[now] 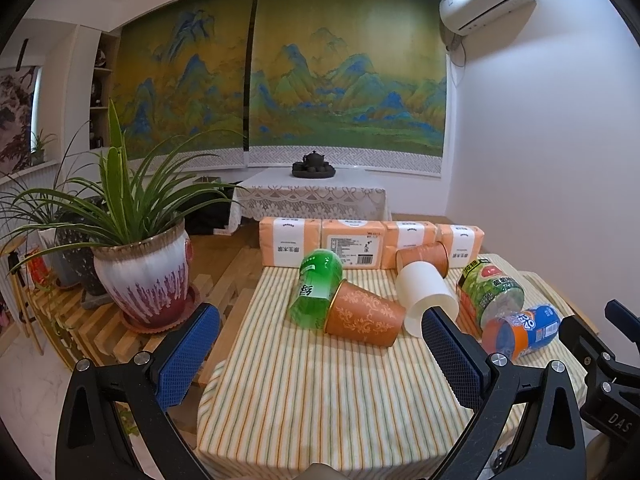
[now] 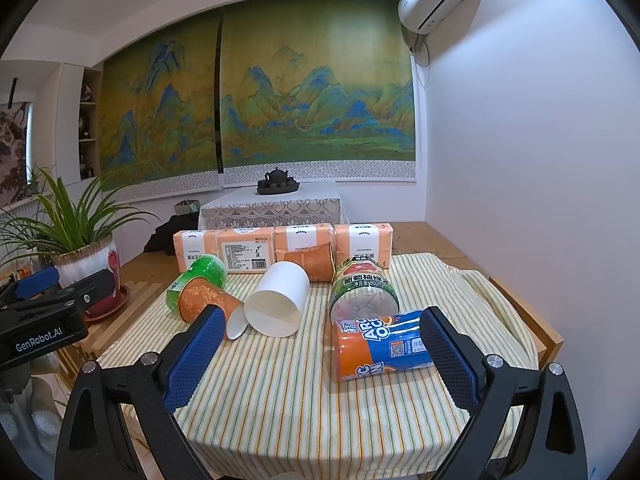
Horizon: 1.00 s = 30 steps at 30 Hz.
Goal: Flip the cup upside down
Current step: 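Move the left tool toward the green bottle lying on the table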
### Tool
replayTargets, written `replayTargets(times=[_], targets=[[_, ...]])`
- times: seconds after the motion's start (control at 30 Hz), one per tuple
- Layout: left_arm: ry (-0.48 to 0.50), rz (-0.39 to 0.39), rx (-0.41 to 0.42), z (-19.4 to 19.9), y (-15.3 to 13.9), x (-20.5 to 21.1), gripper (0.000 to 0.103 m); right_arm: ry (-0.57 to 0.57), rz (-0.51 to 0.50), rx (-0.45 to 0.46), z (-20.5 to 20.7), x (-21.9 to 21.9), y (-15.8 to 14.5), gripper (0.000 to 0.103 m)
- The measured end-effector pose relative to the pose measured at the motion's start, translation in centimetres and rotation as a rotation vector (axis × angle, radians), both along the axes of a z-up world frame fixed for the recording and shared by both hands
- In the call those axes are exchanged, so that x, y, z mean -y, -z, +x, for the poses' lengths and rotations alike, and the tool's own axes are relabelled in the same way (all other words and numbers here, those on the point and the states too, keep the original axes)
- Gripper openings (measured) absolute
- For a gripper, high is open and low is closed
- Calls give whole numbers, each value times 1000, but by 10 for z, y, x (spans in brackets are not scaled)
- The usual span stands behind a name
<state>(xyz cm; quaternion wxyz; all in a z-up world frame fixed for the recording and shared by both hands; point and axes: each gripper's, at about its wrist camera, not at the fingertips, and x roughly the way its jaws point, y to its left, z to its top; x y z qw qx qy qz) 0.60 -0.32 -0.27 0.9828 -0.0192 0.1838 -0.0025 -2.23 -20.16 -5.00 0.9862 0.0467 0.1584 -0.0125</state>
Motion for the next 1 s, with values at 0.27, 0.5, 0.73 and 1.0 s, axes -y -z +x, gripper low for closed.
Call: replayTargets(times=[0.27,0.5,0.73,1.0], targets=[[1,13,-6,3,1,1,102,0,0,-1,0,0,0,96],[1,23,-14,6,3,0,102,1,0,-1,1,0,0,96],[14,73,-54,14,4,0,102,3,2,-7,2,1,2,96],[102,51,-164,62,12,-6,102,12,16,-15,4,6,5,96]])
